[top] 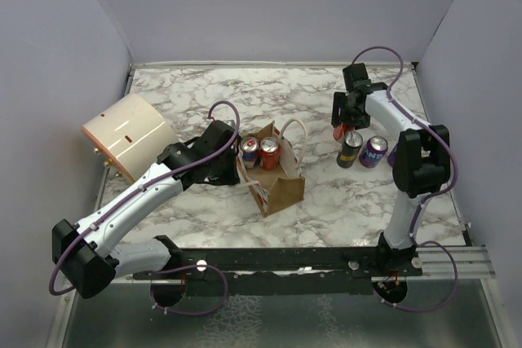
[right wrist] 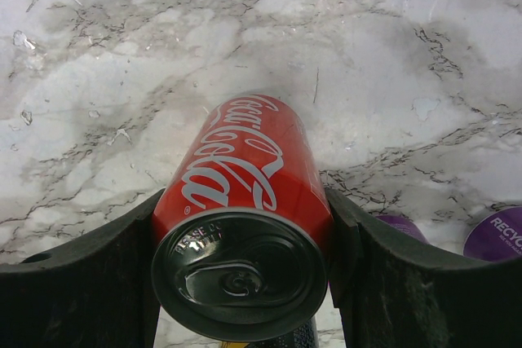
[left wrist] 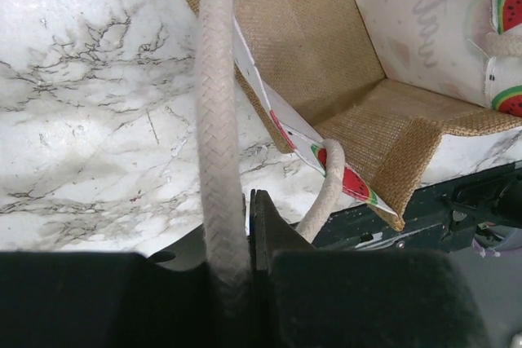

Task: Take the beverage out of the canvas bag

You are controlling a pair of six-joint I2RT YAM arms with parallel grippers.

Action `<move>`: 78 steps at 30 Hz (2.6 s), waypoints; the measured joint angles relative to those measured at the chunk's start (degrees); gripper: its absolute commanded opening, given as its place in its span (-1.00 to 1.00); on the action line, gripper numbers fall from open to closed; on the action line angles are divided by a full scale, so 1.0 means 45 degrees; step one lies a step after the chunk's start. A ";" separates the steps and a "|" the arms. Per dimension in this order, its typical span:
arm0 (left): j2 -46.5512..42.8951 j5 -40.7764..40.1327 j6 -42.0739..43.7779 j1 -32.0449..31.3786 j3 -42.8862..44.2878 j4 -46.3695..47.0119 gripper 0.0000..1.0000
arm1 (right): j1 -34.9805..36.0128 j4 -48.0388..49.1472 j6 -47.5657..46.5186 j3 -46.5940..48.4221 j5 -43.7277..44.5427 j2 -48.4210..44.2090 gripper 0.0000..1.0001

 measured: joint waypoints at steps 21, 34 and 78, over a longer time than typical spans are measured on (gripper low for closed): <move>-0.0189 0.0005 -0.0005 0.0000 -0.0005 -0.0019 -0.80 | -0.0039 -0.0996 -0.0665 0.2079 -0.0389 -0.1049 0.94; -0.0073 0.0053 0.0000 0.0000 -0.0005 0.0189 -0.80 | 0.0806 0.1326 -0.1088 0.0627 -0.7388 -0.6649 0.89; -0.0175 0.0044 -0.0291 0.0010 -0.0175 0.0350 -0.80 | 0.8529 -0.0345 -0.4925 0.0068 -0.0481 -0.1719 0.58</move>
